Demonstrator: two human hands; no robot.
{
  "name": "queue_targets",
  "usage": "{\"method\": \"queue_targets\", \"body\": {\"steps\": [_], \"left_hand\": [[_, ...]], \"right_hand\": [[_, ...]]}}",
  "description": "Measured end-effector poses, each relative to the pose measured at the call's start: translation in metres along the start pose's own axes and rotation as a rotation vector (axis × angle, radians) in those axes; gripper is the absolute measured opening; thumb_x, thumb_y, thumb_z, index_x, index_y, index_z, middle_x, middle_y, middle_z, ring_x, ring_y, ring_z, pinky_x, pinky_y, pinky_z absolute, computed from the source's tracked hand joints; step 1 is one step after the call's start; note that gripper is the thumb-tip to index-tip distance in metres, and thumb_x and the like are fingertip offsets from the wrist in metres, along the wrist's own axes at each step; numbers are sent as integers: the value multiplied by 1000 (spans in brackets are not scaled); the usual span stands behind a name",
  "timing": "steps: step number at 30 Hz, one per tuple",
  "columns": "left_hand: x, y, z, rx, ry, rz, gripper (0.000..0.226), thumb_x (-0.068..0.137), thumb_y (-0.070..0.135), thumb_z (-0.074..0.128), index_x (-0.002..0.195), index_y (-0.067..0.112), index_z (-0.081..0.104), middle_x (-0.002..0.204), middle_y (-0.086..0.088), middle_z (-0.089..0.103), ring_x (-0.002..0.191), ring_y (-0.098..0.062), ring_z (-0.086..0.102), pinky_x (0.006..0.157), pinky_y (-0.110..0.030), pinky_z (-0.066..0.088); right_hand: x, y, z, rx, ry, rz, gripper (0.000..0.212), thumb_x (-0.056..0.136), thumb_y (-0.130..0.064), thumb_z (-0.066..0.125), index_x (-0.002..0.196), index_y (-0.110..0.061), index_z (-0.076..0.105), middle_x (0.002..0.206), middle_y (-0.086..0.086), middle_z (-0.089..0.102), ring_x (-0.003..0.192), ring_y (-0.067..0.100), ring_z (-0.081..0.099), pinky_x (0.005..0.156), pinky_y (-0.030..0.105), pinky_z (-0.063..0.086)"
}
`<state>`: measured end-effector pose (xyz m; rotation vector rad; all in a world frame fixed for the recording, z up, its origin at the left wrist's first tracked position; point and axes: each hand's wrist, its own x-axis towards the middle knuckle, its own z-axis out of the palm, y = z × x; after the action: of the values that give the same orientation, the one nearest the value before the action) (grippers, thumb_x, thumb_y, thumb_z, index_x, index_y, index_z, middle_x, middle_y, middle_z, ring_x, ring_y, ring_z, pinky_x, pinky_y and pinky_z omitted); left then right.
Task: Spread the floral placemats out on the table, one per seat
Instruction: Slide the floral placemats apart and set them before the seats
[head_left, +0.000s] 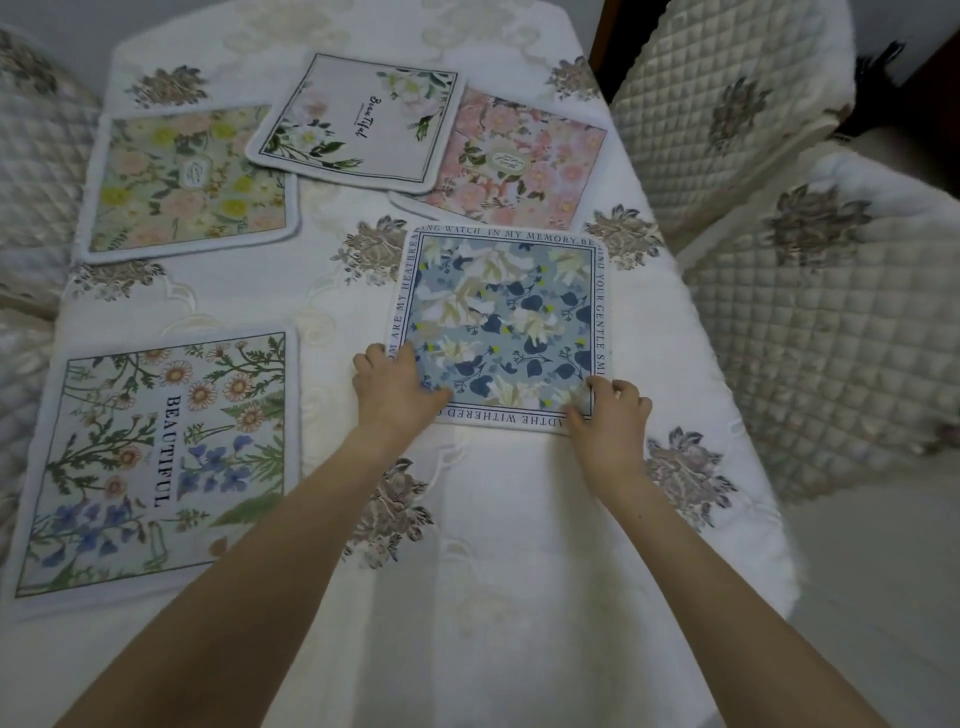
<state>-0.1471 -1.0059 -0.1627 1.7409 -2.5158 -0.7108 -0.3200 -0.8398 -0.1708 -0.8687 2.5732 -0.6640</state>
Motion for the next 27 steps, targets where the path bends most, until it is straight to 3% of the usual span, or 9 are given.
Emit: {"method": "queue_targets", "body": {"steps": [10,15,23,27], "left_hand": [[-67,67,43,20,26,-58,74,68,47,70,126,9,44,123,-24,41,113,-37,33,90,-45,34],[-95,100,63,50,19,-77,80,68,51,69,129,8,39,127,-24,38,113,-37,33,90,-45,34],[-129,136,89,87,2,-120,93,70,58,65,138,7,27,131,-26,32,114,-37,32,91,-45,33],[-129,136,92,114,-5,-115,94,72,60,62,140,8,24,134,-27,30,116,-38,31,93,-46,33]], "right_hand": [[-8,77,-51,-61,-41,-32,35,88,-21,56,122,-14,51,128,18,45,113,35,35,94,43,36],[-9,110,-75,-117,-41,-67,35,88,-19,55,122,-12,52,126,19,48,110,35,37,95,36,29],[-2,144,-101,-131,-82,-40,38,88,-18,53,126,-13,52,135,17,47,114,37,37,98,40,29],[-4,145,-101,-160,-64,-85,40,88,-19,53,128,-13,49,135,19,47,109,36,37,94,43,36]]}}
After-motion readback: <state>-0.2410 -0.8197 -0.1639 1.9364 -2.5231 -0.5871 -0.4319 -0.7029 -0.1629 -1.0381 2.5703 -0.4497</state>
